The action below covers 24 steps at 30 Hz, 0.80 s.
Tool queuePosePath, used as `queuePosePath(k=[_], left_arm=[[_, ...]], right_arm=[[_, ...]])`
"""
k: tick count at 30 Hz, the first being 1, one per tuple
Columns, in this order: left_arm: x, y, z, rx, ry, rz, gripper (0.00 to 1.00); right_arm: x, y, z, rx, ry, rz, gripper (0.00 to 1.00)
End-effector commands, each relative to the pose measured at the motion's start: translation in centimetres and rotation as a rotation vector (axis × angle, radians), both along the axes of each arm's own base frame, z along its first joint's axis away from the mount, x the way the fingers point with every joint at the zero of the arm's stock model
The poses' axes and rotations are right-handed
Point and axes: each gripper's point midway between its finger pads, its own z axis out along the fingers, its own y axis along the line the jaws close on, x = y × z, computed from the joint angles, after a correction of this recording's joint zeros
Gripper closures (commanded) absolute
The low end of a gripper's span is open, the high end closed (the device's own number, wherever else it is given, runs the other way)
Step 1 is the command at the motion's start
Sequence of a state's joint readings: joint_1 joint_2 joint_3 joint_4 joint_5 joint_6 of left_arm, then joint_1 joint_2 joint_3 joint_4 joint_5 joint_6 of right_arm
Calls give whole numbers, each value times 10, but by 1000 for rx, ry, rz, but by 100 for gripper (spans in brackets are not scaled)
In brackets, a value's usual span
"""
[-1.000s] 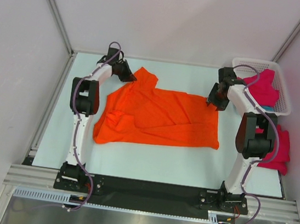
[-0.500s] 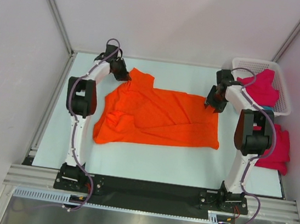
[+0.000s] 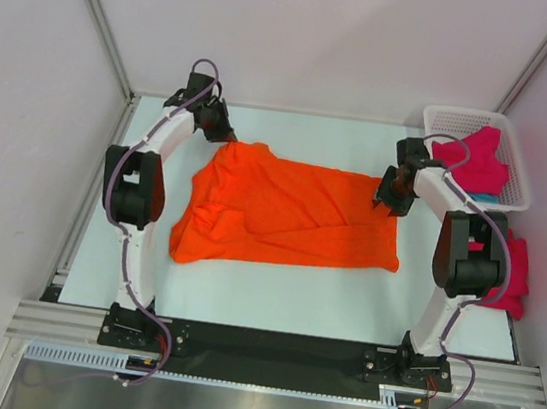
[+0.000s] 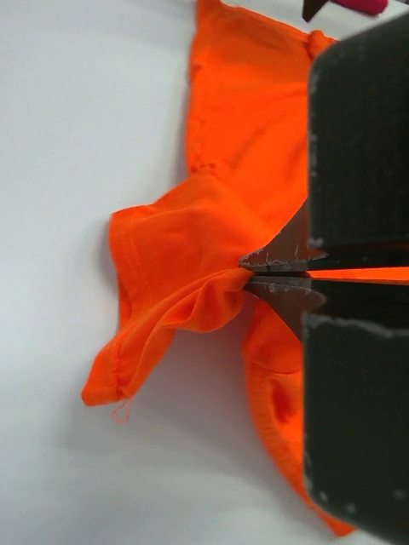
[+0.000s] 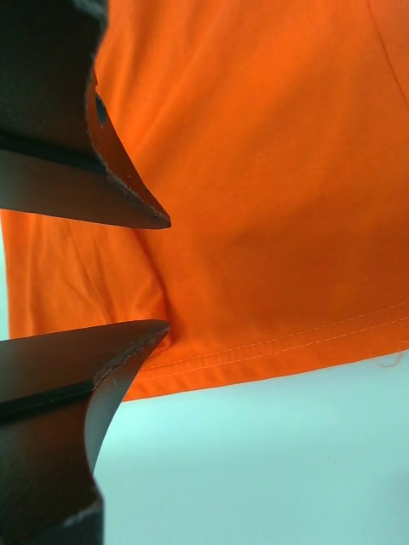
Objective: Fold and stack the t-shirts
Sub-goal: Fold the other side of the tshirt into a rectangle
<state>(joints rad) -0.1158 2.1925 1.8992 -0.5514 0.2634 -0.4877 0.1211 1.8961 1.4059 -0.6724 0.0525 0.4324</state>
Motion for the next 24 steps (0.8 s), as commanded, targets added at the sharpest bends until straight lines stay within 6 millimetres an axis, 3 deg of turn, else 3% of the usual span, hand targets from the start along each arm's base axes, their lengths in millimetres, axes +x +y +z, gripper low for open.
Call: queuePosePath(k=[1,2,4,6,7,9,15,19,22,23,24], left_arm=[[-32,-5,30,70,-64,-31,100],[-40,-6,46,72,-94,-29,100],[-59,-2,33,99,-69,-17,100],[-71,-1,43,116,-100,-8,99],[-83,2,31,126,-71,-4,99],[-95,2,36,133,-84,-5,99],[-139,6,2,147,-13,-3,99],[-157,3,-8,141,0,-9,97],[-166,3,-17,142,25,-20,81],[-167,4,-18,145,26,-19,58],[-169,6,-19,148,31,-13,47]], right_arm=[[-2,4,28,27,-88,11,48],[-4,4,33,31,-101,14,48],[-8,4,35,33,-102,17,48],[-11,4,41,35,-117,20,48],[-13,4,42,36,-116,21,48],[-17,4,48,39,-126,25,48],[-30,5,53,42,-135,34,48],[-38,7,52,45,-130,40,48],[-42,11,51,39,-124,52,47],[-43,12,52,37,-123,54,47],[-44,12,51,35,-120,56,47]])
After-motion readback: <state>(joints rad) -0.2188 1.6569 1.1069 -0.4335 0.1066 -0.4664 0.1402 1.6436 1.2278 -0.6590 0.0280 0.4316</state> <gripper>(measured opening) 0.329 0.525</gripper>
